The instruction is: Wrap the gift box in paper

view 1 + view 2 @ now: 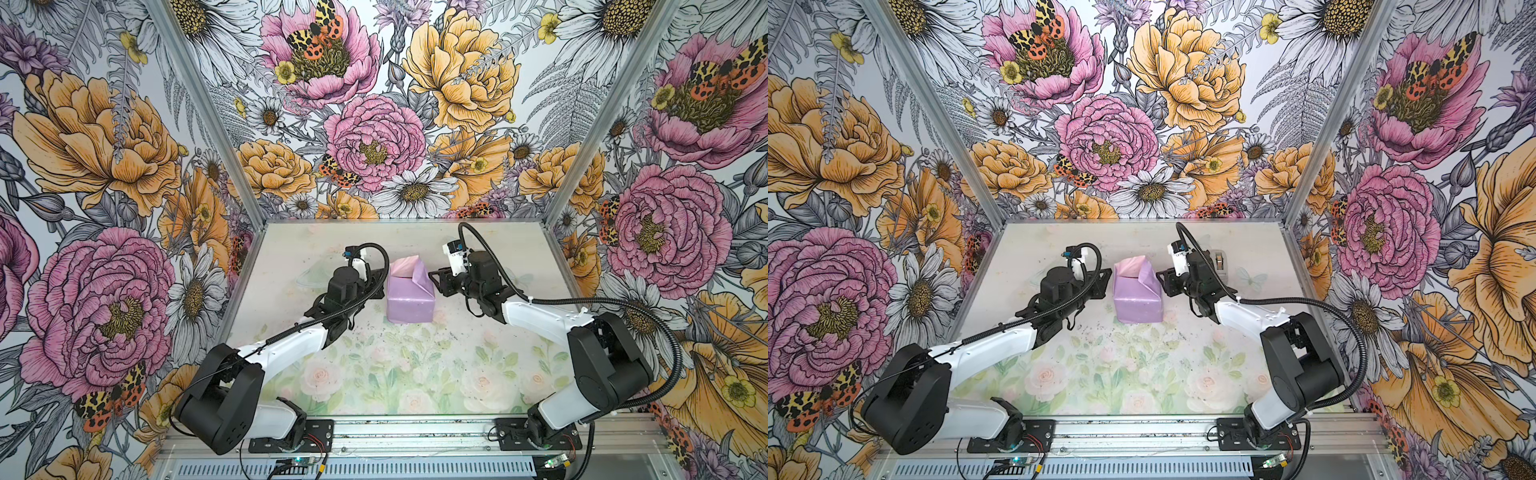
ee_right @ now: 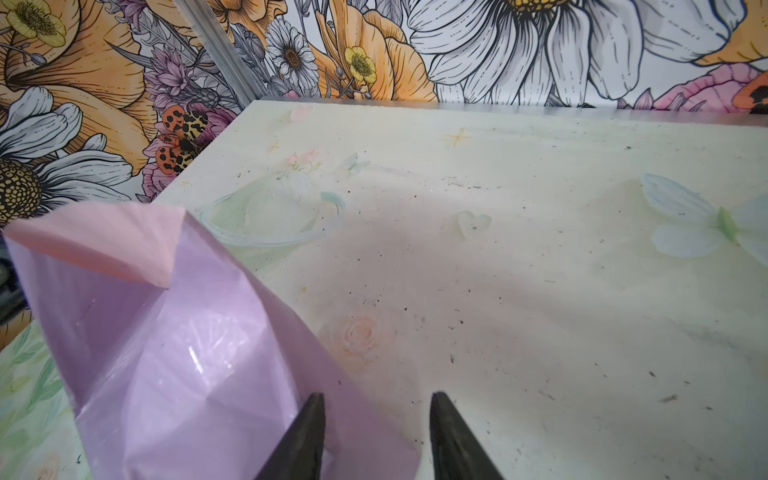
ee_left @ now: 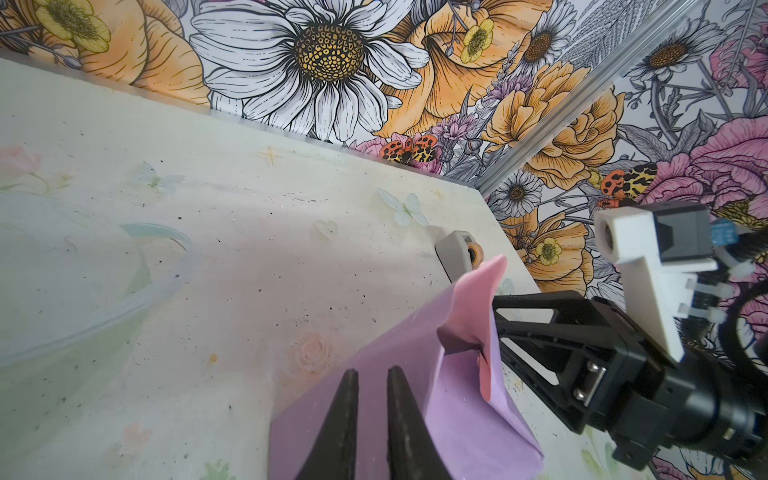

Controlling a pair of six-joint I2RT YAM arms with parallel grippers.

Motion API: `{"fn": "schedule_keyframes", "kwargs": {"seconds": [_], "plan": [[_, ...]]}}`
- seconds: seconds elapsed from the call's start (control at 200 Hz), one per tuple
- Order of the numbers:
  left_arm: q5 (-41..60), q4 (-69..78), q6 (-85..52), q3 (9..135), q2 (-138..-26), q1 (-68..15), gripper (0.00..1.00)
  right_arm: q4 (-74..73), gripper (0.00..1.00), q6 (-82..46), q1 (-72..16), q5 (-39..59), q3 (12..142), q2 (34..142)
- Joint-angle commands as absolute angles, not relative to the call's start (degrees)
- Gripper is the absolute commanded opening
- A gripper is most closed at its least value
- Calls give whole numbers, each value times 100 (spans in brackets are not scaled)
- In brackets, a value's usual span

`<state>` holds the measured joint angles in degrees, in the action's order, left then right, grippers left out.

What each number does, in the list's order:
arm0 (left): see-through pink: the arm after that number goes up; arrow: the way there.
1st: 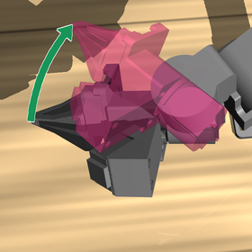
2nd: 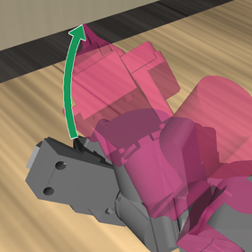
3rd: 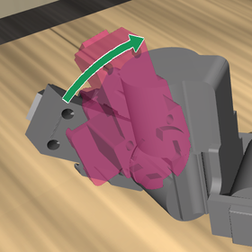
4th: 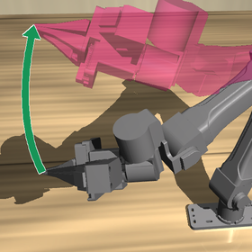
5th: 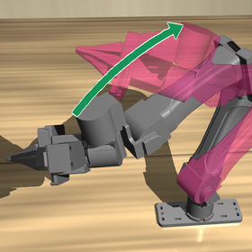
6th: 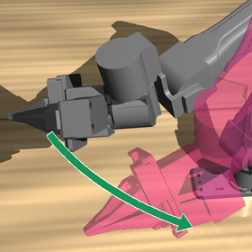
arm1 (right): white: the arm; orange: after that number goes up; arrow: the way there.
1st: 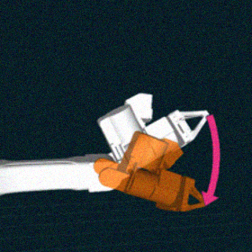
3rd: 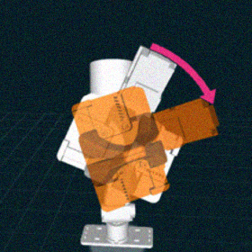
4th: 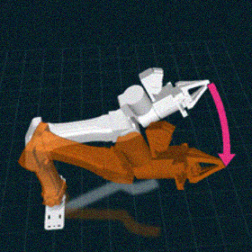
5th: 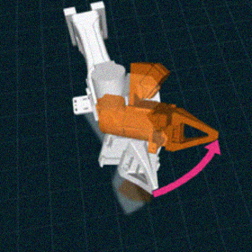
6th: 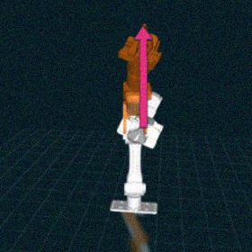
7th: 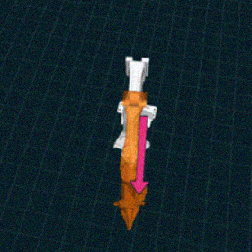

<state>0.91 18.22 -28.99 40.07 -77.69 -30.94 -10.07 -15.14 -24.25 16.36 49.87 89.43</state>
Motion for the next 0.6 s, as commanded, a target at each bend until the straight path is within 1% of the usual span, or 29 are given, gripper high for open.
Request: {"fn": "schedule_keyframes", "kwargs": {"seconds": [0.0,0.285,0.595], "plan": [[-7,1858,-2803,3929,-7840,-3061,16,-1064,46,-1357,-2487,1694,4953,8823],[-15,1904,-2867,3920,-7969,-3067,16,-1177,50,-1363,-2564,1952,4817,8368],[10,1936,-2916,3920,-8007,-3072,16,-1145,51,-1337,-2658,2112,4876,8697]]}}
